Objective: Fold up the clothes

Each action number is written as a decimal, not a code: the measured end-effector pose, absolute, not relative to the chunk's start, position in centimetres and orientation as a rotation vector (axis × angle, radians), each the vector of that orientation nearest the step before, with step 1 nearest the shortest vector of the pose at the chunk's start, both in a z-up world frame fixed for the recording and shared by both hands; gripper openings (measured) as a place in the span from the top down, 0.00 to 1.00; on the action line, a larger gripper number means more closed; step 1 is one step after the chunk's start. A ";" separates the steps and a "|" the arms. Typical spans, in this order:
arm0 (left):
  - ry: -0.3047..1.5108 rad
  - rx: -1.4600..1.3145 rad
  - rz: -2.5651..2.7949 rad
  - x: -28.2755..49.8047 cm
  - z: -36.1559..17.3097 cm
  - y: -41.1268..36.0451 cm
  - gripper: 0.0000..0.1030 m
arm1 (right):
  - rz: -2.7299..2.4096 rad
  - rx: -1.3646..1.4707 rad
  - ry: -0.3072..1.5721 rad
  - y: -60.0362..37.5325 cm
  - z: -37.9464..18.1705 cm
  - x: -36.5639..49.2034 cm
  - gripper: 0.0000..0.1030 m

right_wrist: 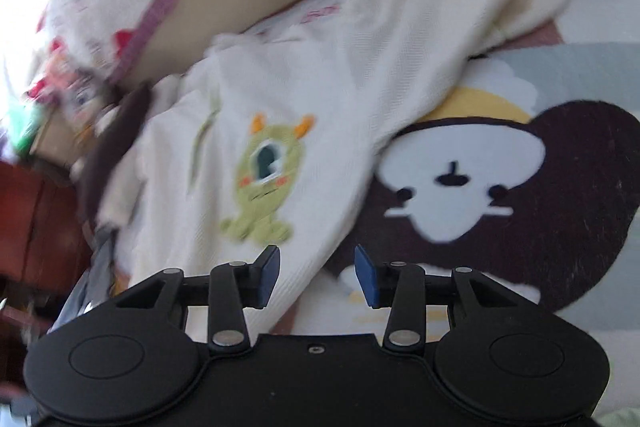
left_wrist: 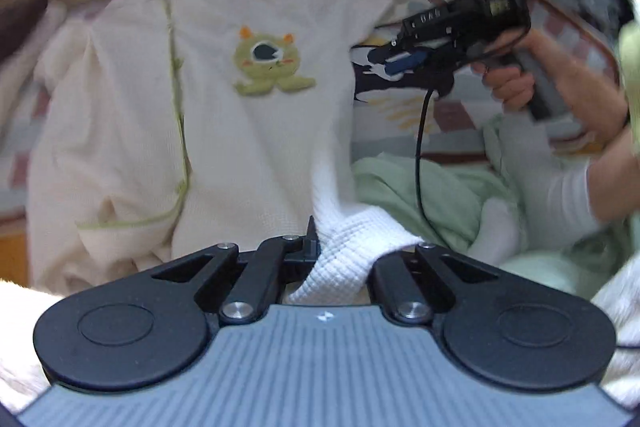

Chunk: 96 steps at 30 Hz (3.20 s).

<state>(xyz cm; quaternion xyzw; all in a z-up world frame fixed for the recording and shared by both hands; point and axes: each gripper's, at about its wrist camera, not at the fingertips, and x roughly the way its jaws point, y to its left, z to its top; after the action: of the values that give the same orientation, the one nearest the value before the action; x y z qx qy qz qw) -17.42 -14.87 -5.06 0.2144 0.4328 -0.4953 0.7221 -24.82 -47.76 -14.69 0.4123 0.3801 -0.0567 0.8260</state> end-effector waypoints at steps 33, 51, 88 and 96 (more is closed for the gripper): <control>0.699 0.729 -1.150 -10.8 -16.6 -49.2 0.29 | -0.730 0.696 0.538 -62.8 -18.8 -22.0 0.45; 0.661 0.452 -1.078 -5.1 -13.2 -47.0 0.94 | -0.835 0.137 0.556 -63.8 -11.9 -26.7 0.98; 0.870 0.446 -1.118 -7.7 -15.5 -42.1 0.29 | -1.205 0.159 0.704 -72.4 -15.7 -26.9 0.94; 0.994 0.293 -1.185 -7.9 -16.7 -42.2 0.29 | -1.348 -0.012 0.638 -73.3 -11.6 -35.0 0.95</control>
<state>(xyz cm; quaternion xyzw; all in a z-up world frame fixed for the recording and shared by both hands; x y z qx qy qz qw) -7.92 -42.16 -16.67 0.1319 0.4473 -0.5330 0.7060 -35.00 -73.34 -11.63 -0.0056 0.2902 -0.6133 0.7346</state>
